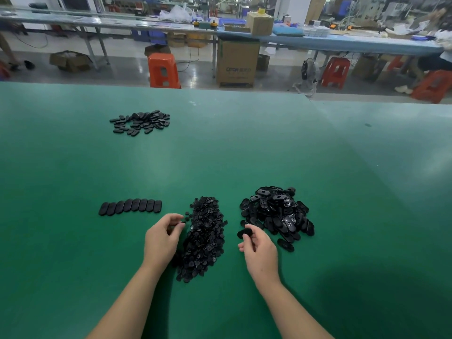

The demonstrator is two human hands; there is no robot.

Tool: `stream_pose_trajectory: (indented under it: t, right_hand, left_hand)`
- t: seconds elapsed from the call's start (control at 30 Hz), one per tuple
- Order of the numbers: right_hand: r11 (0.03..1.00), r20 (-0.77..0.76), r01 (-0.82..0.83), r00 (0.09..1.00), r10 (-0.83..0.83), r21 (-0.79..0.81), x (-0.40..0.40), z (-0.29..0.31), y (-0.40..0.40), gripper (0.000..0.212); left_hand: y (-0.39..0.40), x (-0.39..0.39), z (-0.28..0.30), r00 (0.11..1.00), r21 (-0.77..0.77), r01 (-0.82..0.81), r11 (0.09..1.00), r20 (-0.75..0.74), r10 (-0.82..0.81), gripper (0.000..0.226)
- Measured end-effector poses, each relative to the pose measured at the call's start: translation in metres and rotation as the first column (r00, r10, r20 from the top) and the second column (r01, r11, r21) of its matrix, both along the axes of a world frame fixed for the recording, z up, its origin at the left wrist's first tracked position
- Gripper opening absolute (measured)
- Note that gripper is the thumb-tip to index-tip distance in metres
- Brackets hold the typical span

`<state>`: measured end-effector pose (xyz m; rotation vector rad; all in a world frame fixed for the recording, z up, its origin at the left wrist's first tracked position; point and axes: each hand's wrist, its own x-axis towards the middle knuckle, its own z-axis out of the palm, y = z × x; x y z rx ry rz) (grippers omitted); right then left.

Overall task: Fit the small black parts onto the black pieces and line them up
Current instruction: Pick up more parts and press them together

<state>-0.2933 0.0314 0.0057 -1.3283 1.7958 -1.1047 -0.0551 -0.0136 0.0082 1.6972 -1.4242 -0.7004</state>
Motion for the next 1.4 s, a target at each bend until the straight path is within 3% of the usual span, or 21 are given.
stream_pose_trajectory:
  t: [0.1, 0.23, 0.47, 0.7, 1.0, 1.4]
  right_hand:
    - [1.0, 0.078, 0.005, 0.997, -0.004, -0.006, 0.002, 0.0, 0.001, 0.033]
    - [0.999, 0.084, 0.021, 0.996, -0.019, -0.024, 0.0, 0.001, 0.001, 0.017]
    - [0.998, 0.109, 0.041, 0.993, -0.036, -0.045, 0.002, 0.0, 0.002, 0.02]
    - [1.0, 0.089, -0.004, 0.996, 0.007, -0.028, 0.001, 0.002, 0.001, 0.022]
    - [1.0, 0.014, -0.015, 1.0, 0.016, -0.012, -0.001, 0.001, 0.001, 0.02]
    - [1.0, -0.013, -0.011, 1.0, 0.011, -0.017, 0.0, 0.004, 0.003, 0.019]
  left_hand:
    - [-0.003, 0.001, 0.004, 0.995, 0.031, -0.026, 0.999, -0.094, 0.029, 0.015]
    - [-0.002, -0.01, 0.014, 0.977, 0.03, -0.041, 0.999, -0.208, 0.046, 0.02]
    - [0.014, -0.064, 0.035, 0.981, 0.005, 0.119, 0.993, -0.154, -0.117, 0.018]
    - [0.014, -0.104, 0.039, 0.976, 0.107, 0.216, 0.971, -0.008, -0.216, 0.014]
    - [0.013, -0.12, 0.04, 0.956, 0.165, 0.229, 0.959, 0.149, -0.254, 0.015]
    - [0.012, -0.123, 0.044, 0.966, 0.168, 0.189, 0.968, 0.146, -0.214, 0.015]
